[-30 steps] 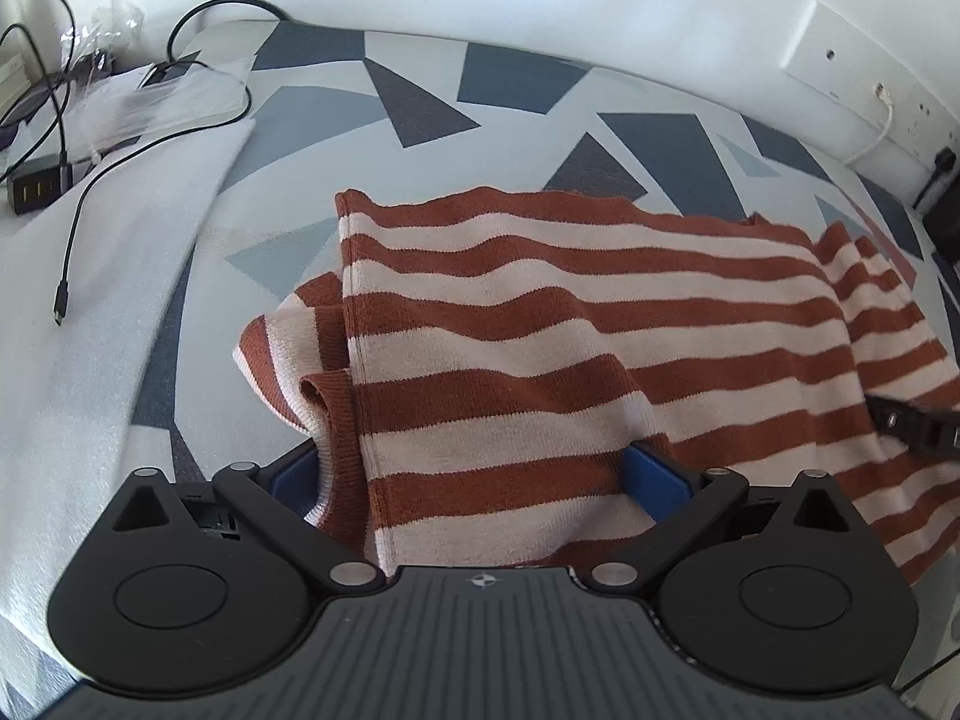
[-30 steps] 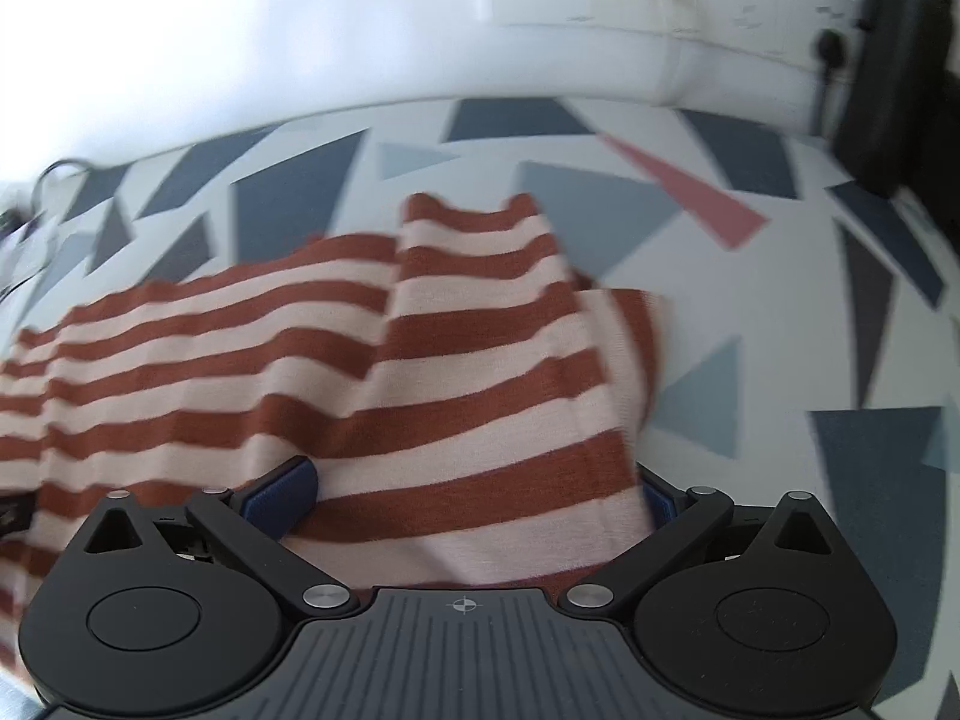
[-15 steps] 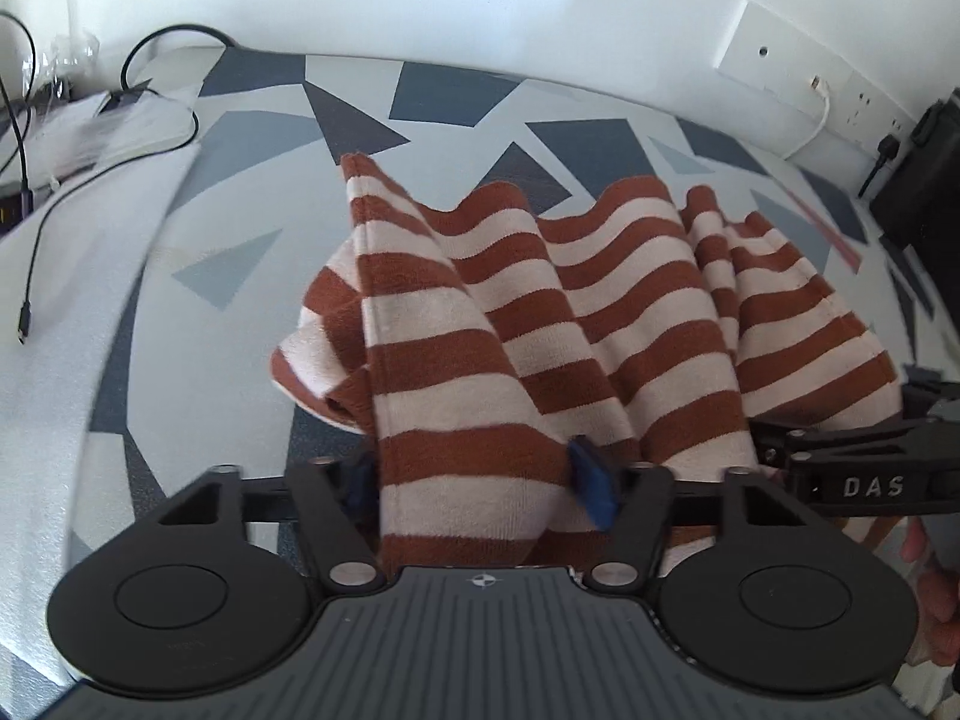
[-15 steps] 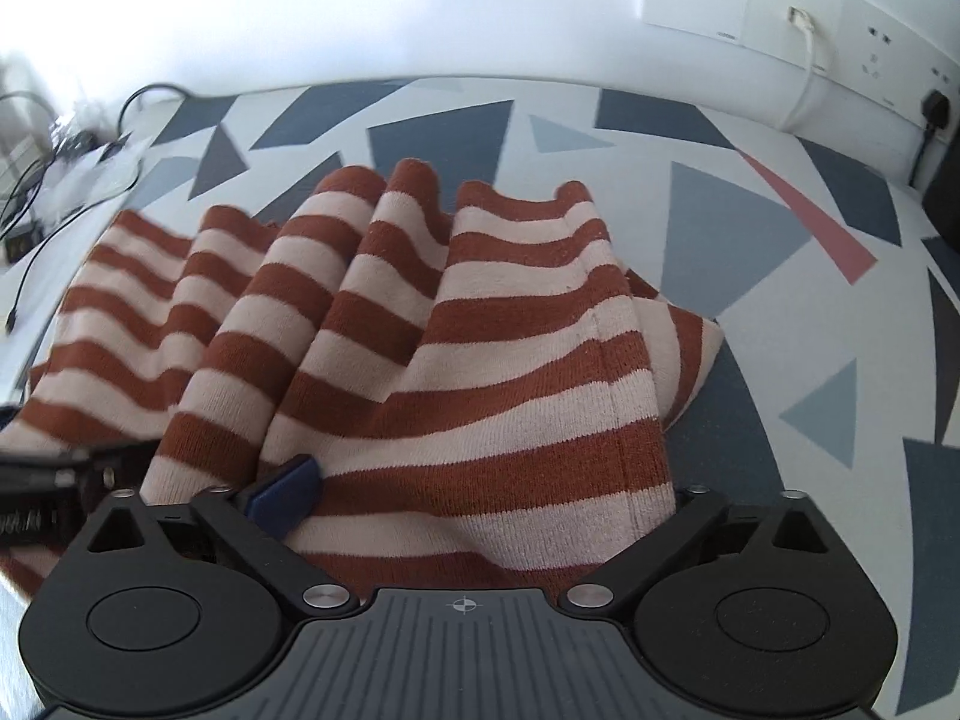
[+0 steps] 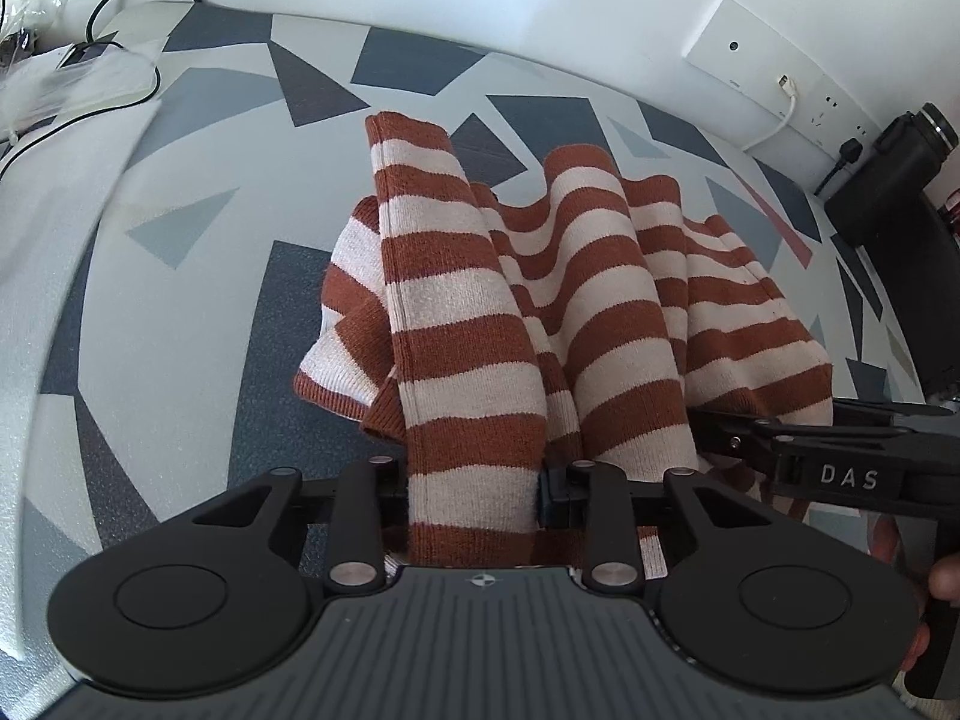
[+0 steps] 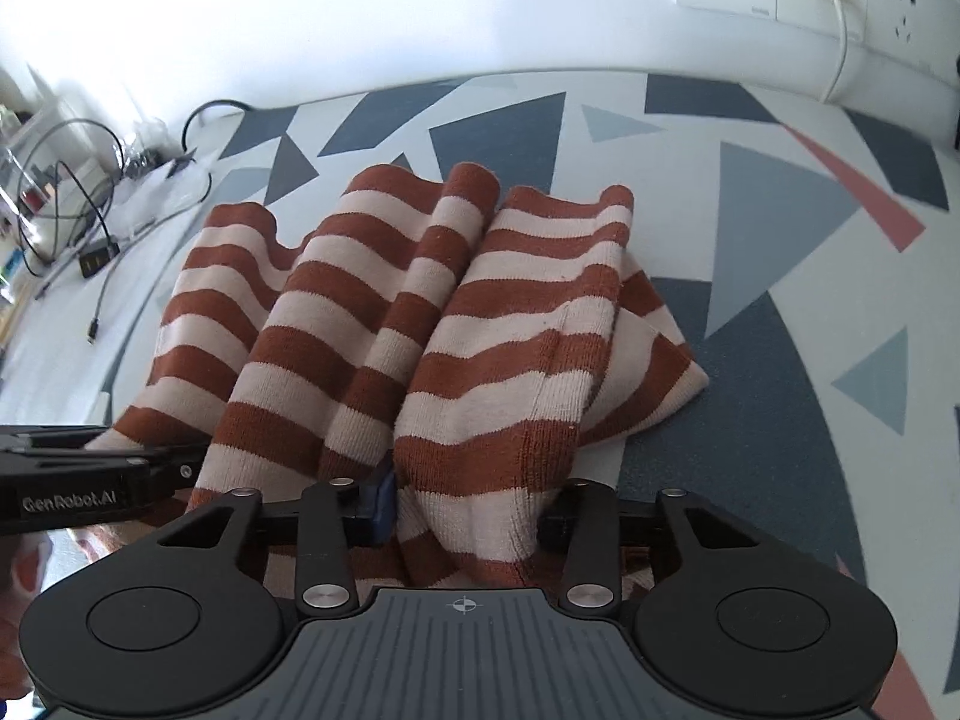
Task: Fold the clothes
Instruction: 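Close both grippers on the folded edge and lift the striped top, then carry the lifted striped top with both grippers toward the beige chair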
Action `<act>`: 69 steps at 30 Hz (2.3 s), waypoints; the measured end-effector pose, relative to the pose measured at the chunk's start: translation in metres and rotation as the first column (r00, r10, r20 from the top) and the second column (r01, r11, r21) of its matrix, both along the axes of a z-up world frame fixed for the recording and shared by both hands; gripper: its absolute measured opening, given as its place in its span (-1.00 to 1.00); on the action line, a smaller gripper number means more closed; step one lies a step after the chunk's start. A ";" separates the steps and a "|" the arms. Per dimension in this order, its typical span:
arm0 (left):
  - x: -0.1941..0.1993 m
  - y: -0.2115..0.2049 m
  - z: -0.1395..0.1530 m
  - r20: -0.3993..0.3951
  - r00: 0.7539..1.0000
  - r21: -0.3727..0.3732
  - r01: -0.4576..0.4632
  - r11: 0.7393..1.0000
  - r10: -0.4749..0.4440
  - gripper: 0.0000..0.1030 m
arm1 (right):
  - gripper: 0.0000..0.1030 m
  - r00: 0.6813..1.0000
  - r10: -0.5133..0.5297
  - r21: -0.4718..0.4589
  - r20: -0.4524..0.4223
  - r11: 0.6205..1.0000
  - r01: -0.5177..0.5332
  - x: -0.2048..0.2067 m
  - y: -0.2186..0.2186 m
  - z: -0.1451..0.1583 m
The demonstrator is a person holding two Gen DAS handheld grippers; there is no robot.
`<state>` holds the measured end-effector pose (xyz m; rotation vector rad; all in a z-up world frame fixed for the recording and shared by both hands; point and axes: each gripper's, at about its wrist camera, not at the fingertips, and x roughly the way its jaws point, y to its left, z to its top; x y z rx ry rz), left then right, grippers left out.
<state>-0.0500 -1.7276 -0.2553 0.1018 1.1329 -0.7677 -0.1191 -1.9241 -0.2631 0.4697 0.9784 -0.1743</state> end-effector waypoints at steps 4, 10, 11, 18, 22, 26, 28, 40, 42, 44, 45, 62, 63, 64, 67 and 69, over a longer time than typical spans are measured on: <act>0.003 0.004 -0.001 -0.018 1.000 -0.024 -0.005 1.000 0.004 -0.38 | 0.30 0.996 -0.058 -0.077 -0.071 0.996 0.053 0.002 -0.004 0.005; 0.001 0.004 -0.002 -0.006 1.000 -0.027 0.003 1.000 -0.003 -0.35 | 0.76 0.997 -0.058 -0.024 -0.053 0.998 0.057 -0.007 -0.017 -0.003; 0.001 0.003 -0.002 -0.003 1.000 -0.026 0.004 1.000 -0.004 -0.35 | 0.90 0.997 -0.045 -0.046 -0.058 0.998 0.043 -0.004 -0.011 -0.004; 0.005 0.009 -0.004 -0.037 0.999 -0.060 -0.014 0.998 0.012 -0.35 | -0.20 0.999 -0.005 -0.063 -0.039 0.998 0.002 0.002 0.009 0.001; 0.005 0.011 -0.005 -0.050 0.999 -0.084 -0.022 0.996 0.018 -0.35 | -0.31 1.000 -0.021 -0.014 -0.004 1.000 0.021 -0.002 0.010 0.000; -0.002 0.008 -0.004 -0.029 0.999 -0.089 0.024 0.996 -0.027 -0.38 | -0.35 0.999 0.029 -0.014 0.021 0.999 -0.029 0.002 0.024 -0.001; -0.004 0.012 -0.004 -0.049 0.999 -0.111 0.015 0.994 -0.020 -0.40 | -0.35 0.999 0.041 -0.003 0.030 0.999 -0.041 0.004 0.029 -0.001; -0.028 0.053 0.019 -0.044 0.995 -0.155 -0.096 0.983 0.090 -0.44 | -0.37 0.990 0.087 0.041 0.114 0.995 -0.092 -0.008 0.057 0.008; -0.035 0.056 0.028 -0.024 0.993 -0.127 -0.118 0.985 0.116 -0.45 | -0.38 0.986 0.096 0.058 0.134 0.993 -0.104 -0.011 0.062 0.011; -0.042 0.061 0.037 -0.006 0.990 -0.113 -0.140 0.984 0.140 -0.45 | -0.38 0.983 0.105 0.069 0.153 0.991 -0.116 -0.014 0.067 0.014; -0.047 0.064 0.041 0.003 0.988 -0.117 -0.150 0.982 0.151 -0.45 | -0.38 0.981 0.110 0.068 0.160 0.990 -0.122 -0.017 0.069 0.018; -0.160 0.131 0.124 0.213 0.904 -0.181 -0.337 0.924 0.371 -0.44 | -0.38 0.890 0.276 0.085 0.362 0.941 -0.327 -0.081 0.107 0.089; -0.161 0.137 0.126 0.212 0.899 -0.190 -0.346 0.919 0.382 -0.44 | -0.38 0.885 0.286 0.074 0.367 0.940 -0.334 -0.083 0.112 0.093; -0.162 0.143 0.127 0.211 0.894 -0.200 -0.356 0.913 0.394 -0.44 | -0.38 0.880 0.297 0.063 0.369 0.937 -0.343 -0.084 0.117 0.097; -0.160 0.167 0.132 0.216 0.877 -0.233 -0.381 0.895 0.429 -0.45 | -0.38 0.864 0.335 0.032 0.377 0.927 -0.373 -0.079 0.133 0.108; -0.155 0.186 0.136 0.221 0.864 -0.252 -0.397 0.883 0.451 -0.45 | -0.38 0.851 0.356 0.015 0.387 0.920 -0.392 -0.070 0.152 0.115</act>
